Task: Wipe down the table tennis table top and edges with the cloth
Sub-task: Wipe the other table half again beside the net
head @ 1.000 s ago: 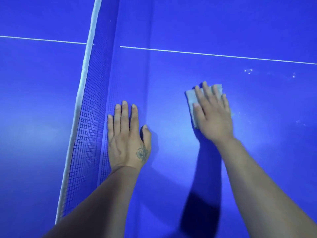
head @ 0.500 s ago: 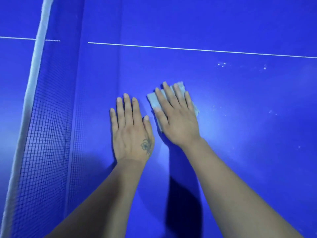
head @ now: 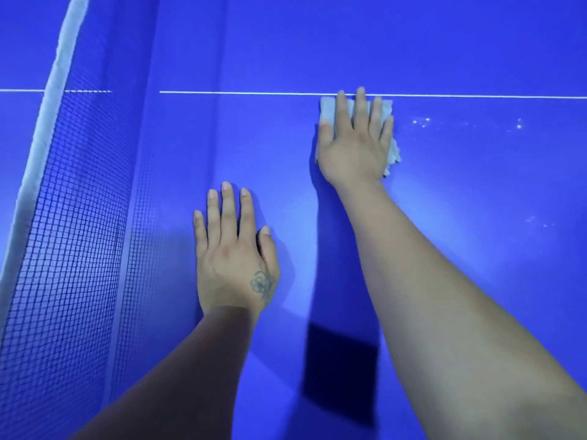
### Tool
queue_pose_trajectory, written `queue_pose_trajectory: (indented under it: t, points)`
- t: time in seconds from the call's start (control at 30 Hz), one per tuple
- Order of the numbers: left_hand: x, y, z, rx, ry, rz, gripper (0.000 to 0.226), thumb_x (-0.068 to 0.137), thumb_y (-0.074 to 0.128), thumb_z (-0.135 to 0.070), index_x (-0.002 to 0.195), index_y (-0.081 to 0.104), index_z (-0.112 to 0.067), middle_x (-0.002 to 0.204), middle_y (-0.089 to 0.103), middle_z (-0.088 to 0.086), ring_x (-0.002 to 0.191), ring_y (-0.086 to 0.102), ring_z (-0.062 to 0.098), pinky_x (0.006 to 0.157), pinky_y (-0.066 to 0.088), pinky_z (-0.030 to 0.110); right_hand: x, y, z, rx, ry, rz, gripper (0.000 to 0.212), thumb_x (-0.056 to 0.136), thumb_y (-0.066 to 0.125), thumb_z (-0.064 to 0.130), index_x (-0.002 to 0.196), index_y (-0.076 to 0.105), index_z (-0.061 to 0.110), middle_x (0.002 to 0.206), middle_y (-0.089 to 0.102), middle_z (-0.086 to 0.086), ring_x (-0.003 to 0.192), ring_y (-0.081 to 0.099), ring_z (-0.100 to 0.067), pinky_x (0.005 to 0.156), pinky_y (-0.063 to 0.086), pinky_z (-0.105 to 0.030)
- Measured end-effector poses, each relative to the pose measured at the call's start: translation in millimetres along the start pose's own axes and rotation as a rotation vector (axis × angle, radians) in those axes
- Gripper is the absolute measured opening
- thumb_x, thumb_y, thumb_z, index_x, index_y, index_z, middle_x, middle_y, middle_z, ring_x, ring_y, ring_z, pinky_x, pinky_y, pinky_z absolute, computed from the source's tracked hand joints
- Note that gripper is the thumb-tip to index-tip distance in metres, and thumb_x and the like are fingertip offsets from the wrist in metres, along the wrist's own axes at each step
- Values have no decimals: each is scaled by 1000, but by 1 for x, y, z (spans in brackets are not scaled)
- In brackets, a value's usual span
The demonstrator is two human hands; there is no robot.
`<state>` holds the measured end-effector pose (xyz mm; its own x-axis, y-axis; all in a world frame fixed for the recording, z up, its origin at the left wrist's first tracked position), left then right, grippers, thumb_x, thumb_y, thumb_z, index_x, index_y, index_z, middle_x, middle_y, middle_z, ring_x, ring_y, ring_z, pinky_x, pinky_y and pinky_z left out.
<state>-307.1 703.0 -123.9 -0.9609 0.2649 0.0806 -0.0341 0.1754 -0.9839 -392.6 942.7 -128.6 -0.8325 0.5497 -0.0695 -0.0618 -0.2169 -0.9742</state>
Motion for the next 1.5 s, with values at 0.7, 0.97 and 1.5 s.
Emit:
queue_pose_trajectory:
  t: [0.7, 0.97, 1.5]
  points:
    - [1, -2, 2, -28, 8, -27, 61, 110, 30, -36, 166, 34, -11, 176, 24, 12, 164, 15, 32, 132, 12, 54, -96, -16, -79, 15, -73, -77, 65, 110, 23, 55, 169, 30, 29, 179, 20, 1, 166, 10, -25, 134, 7, -48]
    - [1, -2, 1, -32, 14, -29, 61, 110, 29, -37, 165, 35, -11, 176, 24, 12, 164, 15, 33, 133, 11, 54, -22, -1, -7, -2, -135, 1, 68, 109, 27, 56, 172, 19, 30, 181, 8, 0, 167, -1, -26, 133, 0, -51]
    - [1, -3, 2, -57, 20, -49, 60, 110, 31, -36, 164, 37, -11, 175, 26, 13, 163, 17, 34, 132, 13, 55, -182, -17, -94, 40, -161, -4, 61, 110, 37, 58, 167, 35, 36, 180, 9, -7, 167, 1, -27, 135, 6, -48]
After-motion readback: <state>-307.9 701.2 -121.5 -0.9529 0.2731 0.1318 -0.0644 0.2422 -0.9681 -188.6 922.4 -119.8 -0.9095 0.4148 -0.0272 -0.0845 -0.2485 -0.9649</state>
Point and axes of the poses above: each hand's wrist, its own x-axis towards the middle knuckle, its own y-axis out of the palm, z = x × y, the point moved 6 cm from there along x, towards the middle knuckle
